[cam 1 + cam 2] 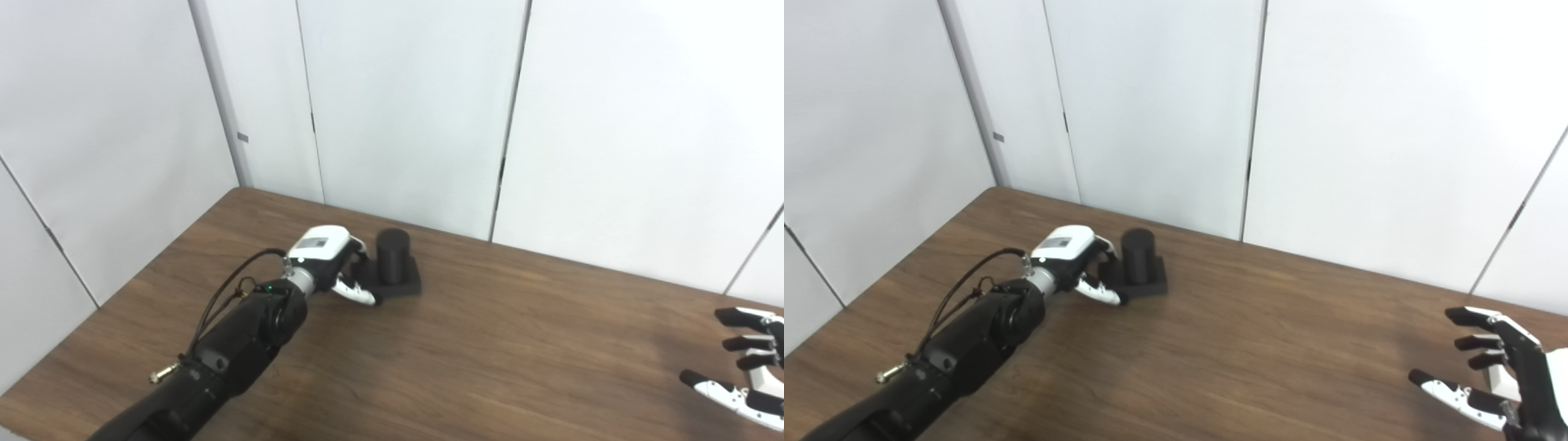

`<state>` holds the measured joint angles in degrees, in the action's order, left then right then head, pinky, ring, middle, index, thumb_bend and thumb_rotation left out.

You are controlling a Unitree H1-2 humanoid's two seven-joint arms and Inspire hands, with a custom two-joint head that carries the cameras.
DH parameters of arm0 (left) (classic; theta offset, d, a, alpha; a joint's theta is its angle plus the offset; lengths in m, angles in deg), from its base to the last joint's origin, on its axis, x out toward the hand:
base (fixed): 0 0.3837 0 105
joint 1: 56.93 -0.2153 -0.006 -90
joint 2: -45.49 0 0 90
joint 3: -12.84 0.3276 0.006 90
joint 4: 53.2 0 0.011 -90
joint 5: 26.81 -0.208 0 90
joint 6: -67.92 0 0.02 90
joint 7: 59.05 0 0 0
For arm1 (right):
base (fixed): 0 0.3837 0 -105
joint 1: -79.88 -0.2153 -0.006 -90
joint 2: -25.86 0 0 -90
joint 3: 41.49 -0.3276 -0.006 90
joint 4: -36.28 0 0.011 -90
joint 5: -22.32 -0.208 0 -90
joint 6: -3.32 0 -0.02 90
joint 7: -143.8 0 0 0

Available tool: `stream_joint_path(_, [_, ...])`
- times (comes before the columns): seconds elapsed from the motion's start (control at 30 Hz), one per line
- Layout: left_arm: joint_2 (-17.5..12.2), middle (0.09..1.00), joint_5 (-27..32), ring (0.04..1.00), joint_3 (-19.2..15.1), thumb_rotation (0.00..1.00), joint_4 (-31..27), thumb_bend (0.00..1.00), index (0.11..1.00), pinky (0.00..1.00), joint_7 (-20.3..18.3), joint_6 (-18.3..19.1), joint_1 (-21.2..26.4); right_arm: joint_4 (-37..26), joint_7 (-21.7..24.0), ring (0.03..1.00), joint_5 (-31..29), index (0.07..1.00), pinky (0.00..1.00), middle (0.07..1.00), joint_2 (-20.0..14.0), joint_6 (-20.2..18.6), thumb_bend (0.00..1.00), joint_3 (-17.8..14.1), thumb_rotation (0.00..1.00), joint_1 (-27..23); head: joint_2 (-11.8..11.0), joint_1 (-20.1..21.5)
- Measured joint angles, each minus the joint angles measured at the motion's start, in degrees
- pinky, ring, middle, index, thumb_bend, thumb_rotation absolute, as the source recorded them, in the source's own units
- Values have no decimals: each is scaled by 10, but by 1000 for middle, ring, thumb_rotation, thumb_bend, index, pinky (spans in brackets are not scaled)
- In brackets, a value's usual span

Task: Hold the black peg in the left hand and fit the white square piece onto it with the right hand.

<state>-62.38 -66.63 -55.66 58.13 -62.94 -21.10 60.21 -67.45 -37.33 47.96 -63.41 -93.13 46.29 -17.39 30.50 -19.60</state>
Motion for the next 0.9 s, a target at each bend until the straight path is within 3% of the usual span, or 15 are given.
stream_joint_path(0.23, [9,791,-6,806,43,76,-22,522,491,741,8,-82,1,0,1,610,0,679,501,708,1,0,622,1,0,-1,7,13])
stream_joint_path(0.4, [19,776,-24,794,69,73,-24,522,490,739,31,-132,7,1,-1,607,3,681,515,719,1,0,628,2,0,-1,16,46])
stream_joint_path(0.47, [25,776,-24,796,74,74,-23,522,490,731,34,-146,7,3,-1,620,2,692,526,732,3,1,619,2,0,-1,18,50])
stream_joint_path(0.6, [34,778,-24,792,86,77,-23,521,490,736,34,-169,10,11,-2,634,-6,704,529,741,3,4,613,2,0,-2,31,97])
stream_joint_path(0.9, [51,772,-18,789,113,77,-26,521,491,722,33,-202,13,67,-15,619,-17,693,511,723,3,42,610,2,0,-5,43,162])
